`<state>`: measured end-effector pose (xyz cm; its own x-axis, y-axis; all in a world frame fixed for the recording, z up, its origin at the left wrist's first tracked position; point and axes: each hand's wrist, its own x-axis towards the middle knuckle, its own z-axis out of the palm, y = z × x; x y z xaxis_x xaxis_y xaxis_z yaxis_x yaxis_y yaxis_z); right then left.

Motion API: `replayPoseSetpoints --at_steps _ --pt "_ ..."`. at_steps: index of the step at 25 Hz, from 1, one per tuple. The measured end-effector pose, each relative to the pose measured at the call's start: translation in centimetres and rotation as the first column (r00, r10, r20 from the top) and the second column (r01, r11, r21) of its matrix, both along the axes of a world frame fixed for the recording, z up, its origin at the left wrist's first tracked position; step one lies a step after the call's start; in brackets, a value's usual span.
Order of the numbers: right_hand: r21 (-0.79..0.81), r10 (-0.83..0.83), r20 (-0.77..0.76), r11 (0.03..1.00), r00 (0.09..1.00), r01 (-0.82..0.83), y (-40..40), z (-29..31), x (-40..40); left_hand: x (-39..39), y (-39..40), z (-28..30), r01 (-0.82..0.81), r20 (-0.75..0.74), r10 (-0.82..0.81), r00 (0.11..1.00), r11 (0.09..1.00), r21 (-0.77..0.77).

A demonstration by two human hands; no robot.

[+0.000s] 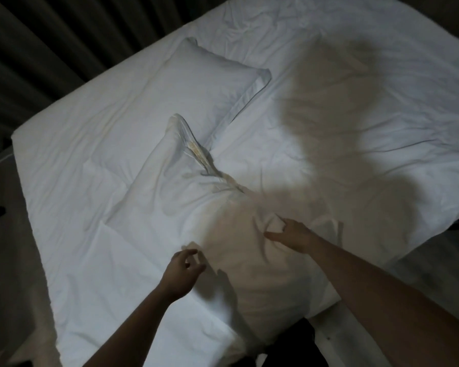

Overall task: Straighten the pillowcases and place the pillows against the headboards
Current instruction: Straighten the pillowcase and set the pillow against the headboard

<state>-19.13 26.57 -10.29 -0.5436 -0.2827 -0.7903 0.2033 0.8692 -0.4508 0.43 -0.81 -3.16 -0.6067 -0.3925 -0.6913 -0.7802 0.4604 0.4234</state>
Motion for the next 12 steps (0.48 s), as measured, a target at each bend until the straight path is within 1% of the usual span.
replayPoseSetpoints --at_steps 2,4,6,9,12 --pt "-0.028 0.083 -0.014 0.996 0.996 -0.083 -0.2 2.5 1.0 0.6 0.2 1.1 0.007 -0.05 -0.007 0.999 1.0 0.01" --pt "-0.066 0.121 -0.021 0.99 0.992 -0.123 -0.7 5.5 2.9 1.0 0.5 2.9 0.03 -0.12 -0.029 0.992 0.999 0.012" --pt "-0.08 0.188 -0.027 0.979 0.982 -0.189 -1.4 8.6 5.6 1.3 1.1 5.3 0.082 -0.21 -0.082 0.974 0.997 -0.008" --pt "-0.055 0.304 -0.057 0.95 0.951 -0.307 -2.3 12.2 10.3 1.2 2.0 8.3 0.193 -0.35 -0.198 0.915 0.98 -0.049" --pt "-0.089 0.307 -0.101 0.945 0.946 -0.316 -2.7 14.3 15.2 0.4 2.0 9.8 0.317 -0.42 -0.323 0.848 0.945 -0.085"
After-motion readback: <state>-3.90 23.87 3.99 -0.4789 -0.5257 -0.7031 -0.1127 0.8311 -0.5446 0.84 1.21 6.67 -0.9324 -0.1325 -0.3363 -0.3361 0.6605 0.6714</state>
